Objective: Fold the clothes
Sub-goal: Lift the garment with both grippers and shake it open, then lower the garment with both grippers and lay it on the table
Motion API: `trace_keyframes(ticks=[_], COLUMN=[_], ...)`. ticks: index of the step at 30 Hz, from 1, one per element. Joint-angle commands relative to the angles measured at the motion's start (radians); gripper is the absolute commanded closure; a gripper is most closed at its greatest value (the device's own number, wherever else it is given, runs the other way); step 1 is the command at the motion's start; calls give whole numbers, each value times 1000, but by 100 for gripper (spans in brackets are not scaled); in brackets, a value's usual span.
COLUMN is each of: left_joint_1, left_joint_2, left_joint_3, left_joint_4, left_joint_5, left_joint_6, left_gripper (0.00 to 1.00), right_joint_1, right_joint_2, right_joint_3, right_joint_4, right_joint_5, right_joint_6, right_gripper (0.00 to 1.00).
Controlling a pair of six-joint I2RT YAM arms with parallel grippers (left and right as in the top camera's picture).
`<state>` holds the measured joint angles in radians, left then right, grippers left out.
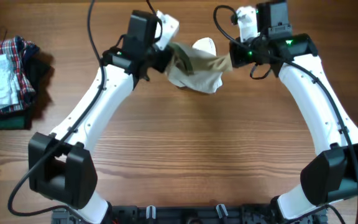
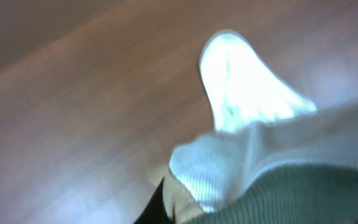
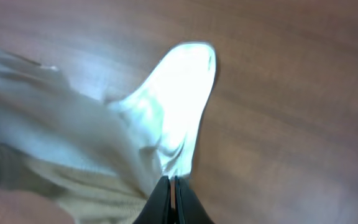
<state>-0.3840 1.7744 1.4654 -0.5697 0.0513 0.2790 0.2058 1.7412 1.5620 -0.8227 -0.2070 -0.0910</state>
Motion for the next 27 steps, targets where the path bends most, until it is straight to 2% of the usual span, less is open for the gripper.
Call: trace_keyframes(ticks=[1, 7, 12, 21, 27], left_joint_1=[-18, -18, -18, -18, -18], left_joint_2=[-14, -14, -14, -14, -10], left_joint_3=[5, 5, 5, 5, -14], left_joint_4=[-131, -375, -505, -583, -637], left_joint_5=[12, 12, 13, 58, 117], left_joint_6=[2, -56, -109, -112, -112], left_gripper=[96, 96, 92, 96, 96], right_joint_1=[-2, 1, 2, 23, 23], right_joint_2=[-10, -10, -10, -10, -10], right_joint_3=[-3, -6, -53, -309, -385], right_joint_4=[-93, -241, -269, -160, -153], right_joint_5=[-98, -118, -121, -161, -161], right_joint_6=[15, 16, 16, 46, 51], right_gripper=[96, 96, 96, 96, 96])
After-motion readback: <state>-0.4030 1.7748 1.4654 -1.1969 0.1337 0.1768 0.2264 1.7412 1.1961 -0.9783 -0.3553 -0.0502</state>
